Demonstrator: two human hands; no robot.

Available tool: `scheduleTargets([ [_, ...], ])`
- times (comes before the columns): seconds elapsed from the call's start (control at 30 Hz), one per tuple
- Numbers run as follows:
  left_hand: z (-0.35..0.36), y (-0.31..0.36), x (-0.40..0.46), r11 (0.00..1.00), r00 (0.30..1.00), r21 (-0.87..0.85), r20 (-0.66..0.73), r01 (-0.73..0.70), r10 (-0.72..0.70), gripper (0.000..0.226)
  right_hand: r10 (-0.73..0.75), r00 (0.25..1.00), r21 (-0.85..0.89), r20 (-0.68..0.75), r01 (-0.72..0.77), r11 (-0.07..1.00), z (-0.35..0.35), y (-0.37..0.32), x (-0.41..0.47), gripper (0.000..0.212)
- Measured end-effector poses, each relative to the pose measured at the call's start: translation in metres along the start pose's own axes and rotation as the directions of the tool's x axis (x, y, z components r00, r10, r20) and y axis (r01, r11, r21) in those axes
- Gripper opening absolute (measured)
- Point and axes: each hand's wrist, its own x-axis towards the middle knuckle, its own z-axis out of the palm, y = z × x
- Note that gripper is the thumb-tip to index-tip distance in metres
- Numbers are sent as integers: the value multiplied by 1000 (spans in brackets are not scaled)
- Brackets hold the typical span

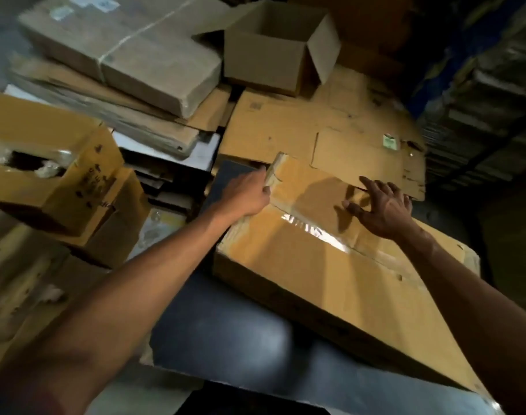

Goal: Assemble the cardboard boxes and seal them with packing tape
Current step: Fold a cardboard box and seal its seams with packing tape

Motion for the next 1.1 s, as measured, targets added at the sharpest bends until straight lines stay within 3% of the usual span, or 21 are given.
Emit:
scheduleTargets([
  [0.1,13,39,-11,992,991,107,-111,-66,77,66,147,989,13,13,-147,989,-8,53,-19,88],
  [0.27,63,119,-53,976,976,76,-67,-202,207,69,241,970,37,-6,-241,970,-12,121,-58,79],
  [0.43,127,181,-104,979,975,30,-86,-204,206,64,177,984,185,32,-180,966,-16,193,-65,65],
  [0.6,194,227,-153,991,980,136,-199,6,21,64,-2,999,312,45,-12,950,-9,244,-79,50],
  [0.73,241,262,-185,939,995,329,-69,96,-78,76,-65,996,365,-60,83,927,6,267,-94,58],
  [0.9,273,306,-220,927,998,368,-6,67,-70,128,161,982,472,-102,-94,877,17,263,-129,54],
  [1.0,280,304,-235,907,996,417,48,50,-77,139,254,964,494,-75,-185,849,28,265,-159,54],
  [1.1,265,283,-230,942,996,334,94,-41,10,148,273,960,494,-65,-207,845,33,272,-187,55],
])
